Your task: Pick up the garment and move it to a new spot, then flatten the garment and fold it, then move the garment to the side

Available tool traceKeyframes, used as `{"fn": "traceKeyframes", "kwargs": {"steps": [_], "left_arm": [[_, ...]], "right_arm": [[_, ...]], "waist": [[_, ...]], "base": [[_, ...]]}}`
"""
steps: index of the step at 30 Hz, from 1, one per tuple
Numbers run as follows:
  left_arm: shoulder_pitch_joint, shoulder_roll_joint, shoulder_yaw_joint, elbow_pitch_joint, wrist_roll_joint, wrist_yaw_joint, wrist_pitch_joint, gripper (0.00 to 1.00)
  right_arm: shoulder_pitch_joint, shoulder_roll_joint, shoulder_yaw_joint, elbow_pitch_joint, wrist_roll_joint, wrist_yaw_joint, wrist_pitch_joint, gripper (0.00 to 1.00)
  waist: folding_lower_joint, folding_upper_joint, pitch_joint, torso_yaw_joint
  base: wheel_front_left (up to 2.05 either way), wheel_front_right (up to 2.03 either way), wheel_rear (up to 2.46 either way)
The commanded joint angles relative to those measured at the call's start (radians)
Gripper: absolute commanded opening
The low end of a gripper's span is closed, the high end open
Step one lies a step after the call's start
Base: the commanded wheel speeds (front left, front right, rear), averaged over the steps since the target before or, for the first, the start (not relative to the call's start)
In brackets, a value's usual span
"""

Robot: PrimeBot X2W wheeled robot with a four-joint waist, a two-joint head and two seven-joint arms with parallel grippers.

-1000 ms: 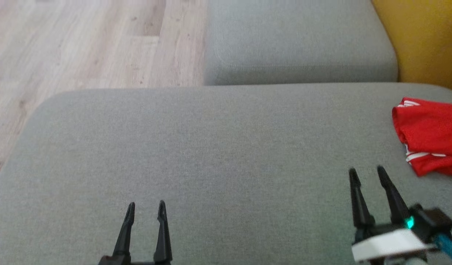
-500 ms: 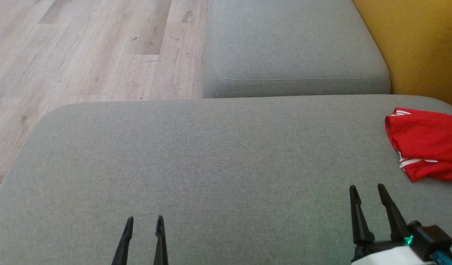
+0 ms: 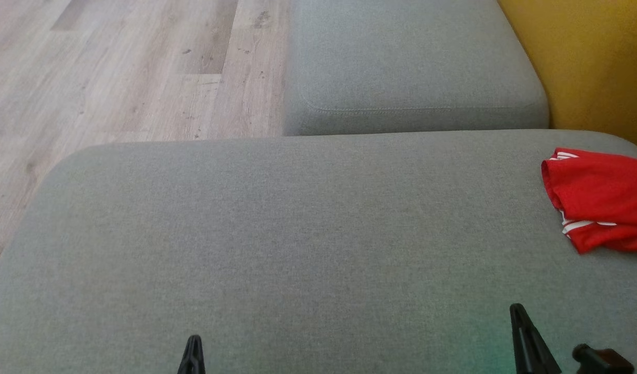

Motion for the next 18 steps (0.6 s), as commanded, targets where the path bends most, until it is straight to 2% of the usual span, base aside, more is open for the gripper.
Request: {"fn": "traceKeyframes", "kwargs": {"steps": [1, 18], "left_arm": [[-0.033, 0.004, 0.010, -0.021, -0.032, -0.008, 0.004, 0.00], [-0.087, 0.013, 0.045, 0.001, -0.222, -0.039, 0.041, 0.00]], "right_arm": [[-0.055, -0.003, -0.007, -0.030, 0.034, 0.000, 0.006, 0.00], [-0.098, -0.006, -0.024, -0.022, 0.216, 0.000, 0.048, 0.00]], "waist": [[0.0000, -0.0001, 0.002, -0.001], [0.0000, -0.0001, 0.021, -0.011]], "base": [[0.00, 0.00, 0.00], [0.00, 0.00, 0.00]]}}
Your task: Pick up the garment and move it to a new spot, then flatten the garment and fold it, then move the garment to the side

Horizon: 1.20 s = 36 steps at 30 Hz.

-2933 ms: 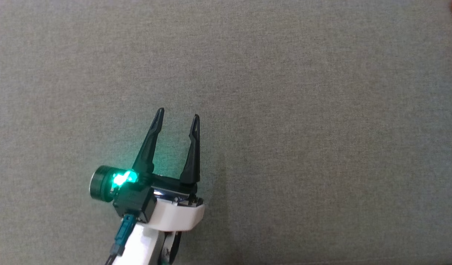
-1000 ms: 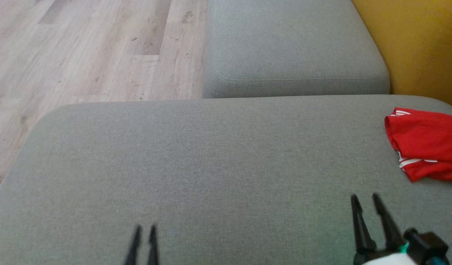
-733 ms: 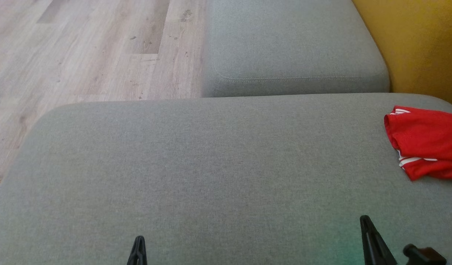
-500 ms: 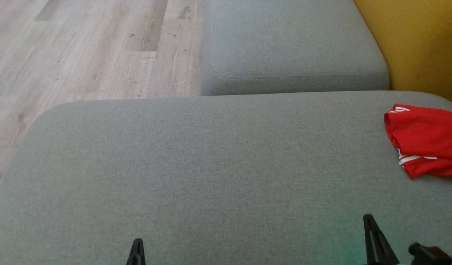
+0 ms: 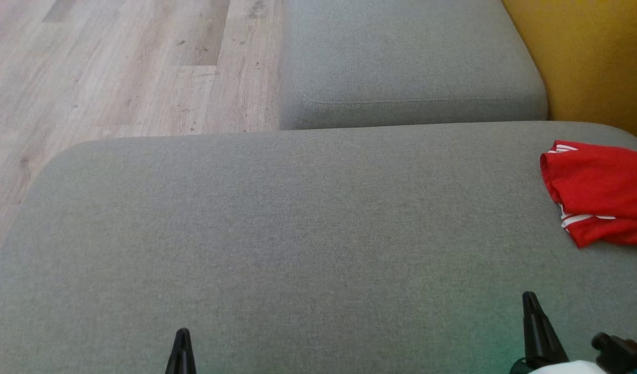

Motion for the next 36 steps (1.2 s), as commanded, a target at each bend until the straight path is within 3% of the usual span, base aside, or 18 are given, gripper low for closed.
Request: {"fn": "traceKeyframes", "kwargs": {"steps": [1, 36], "left_arm": [[-0.048, 0.009, 0.018, -0.026, -0.034, -0.006, 0.008, 0.00], [-0.154, 0.018, 0.107, 0.004, -0.426, -0.068, 0.096, 0.00]], "right_arm": [[-0.059, -0.006, -0.007, -0.029, 0.036, 0.000, 0.007, 0.00], [-0.149, -0.007, -0.049, -0.014, 0.418, 0.000, 0.101, 0.00]], "waist": [[0.0000, 0.0000, 0.002, -0.001], [-0.0001, 0.0000, 0.044, -0.022]], "base": [[0.00, 0.00, 0.00], [0.00, 0.00, 0.00]]}}
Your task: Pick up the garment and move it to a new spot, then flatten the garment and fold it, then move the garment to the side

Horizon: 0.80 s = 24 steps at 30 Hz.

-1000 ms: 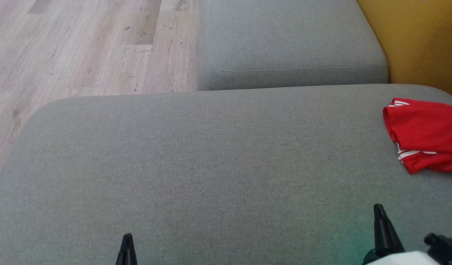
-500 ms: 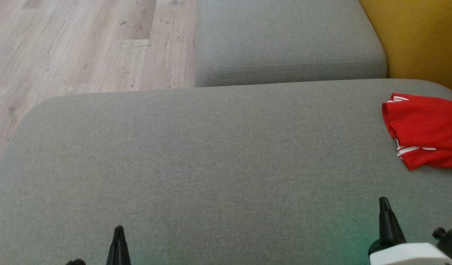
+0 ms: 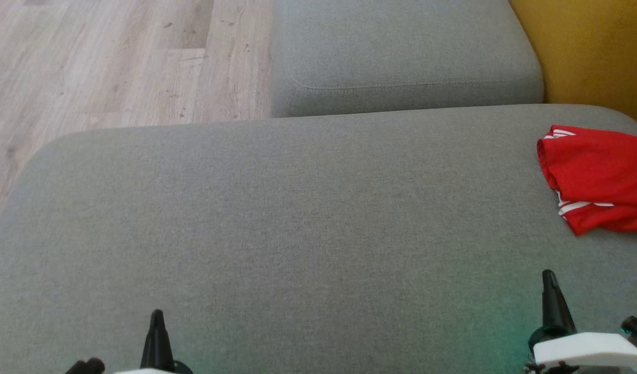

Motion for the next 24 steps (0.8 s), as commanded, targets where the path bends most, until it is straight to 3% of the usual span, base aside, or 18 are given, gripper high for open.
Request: {"fn": "traceKeyframes", "kwargs": {"steps": [1, 24], "left_arm": [[-0.067, 0.011, 0.035, -0.027, -0.024, -0.007, 0.002, 0.00], [-0.139, 0.012, 0.102, -0.005, -0.283, -0.049, 0.068, 0.00]], "right_arm": [[-0.070, -0.007, 0.002, -0.026, 0.026, 0.000, 0.005, 0.00], [-0.131, -0.006, -0.031, -0.016, 0.281, 0.000, 0.072, 0.00]], "waist": [[-0.0001, 0.0000, 0.001, -0.001], [-0.0001, 0.0000, 0.029, -0.015]], "base": [[0.00, 0.00, 0.00], [0.00, 0.00, 0.00]]}}
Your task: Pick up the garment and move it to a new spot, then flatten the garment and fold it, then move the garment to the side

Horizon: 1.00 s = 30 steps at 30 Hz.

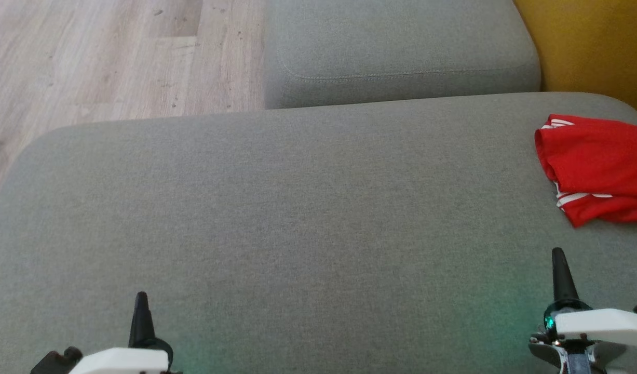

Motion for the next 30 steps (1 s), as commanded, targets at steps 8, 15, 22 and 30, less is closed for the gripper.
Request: {"fn": "traceKeyframes", "kwargs": {"steps": [8, 15, 22, 30], "left_arm": [[-0.091, 0.011, 0.065, -0.016, -0.116, -0.025, 0.033, 0.00], [-0.110, 0.010, 0.084, -0.010, -0.183, -0.036, 0.050, 0.00], [-0.132, 0.010, 0.105, -0.003, -0.260, -0.049, 0.071, 0.00], [-0.158, 0.009, 0.131, 0.005, -0.349, -0.063, 0.096, 0.00]], "right_arm": [[-0.076, -0.005, -0.006, -0.027, 0.118, -0.001, 0.030, 0.00], [-0.092, -0.004, -0.014, -0.024, 0.184, -0.001, 0.048, 0.00], [-0.110, -0.003, -0.025, -0.021, 0.261, -0.001, 0.069, 0.00], [-0.132, -0.002, -0.036, -0.017, 0.350, -0.001, 0.092, 0.00]], "waist": [[-0.0001, 0.0000, 0.011, -0.006], [-0.0001, 0.0000, 0.019, -0.009], [-0.0001, 0.0000, 0.027, -0.014], [-0.0001, 0.0000, 0.037, -0.019]], "base": [[0.00, 0.00, 0.00], [0.00, 0.00, 0.00], [0.00, 0.00, 0.00], [0.00, 0.00, 0.00]]}}
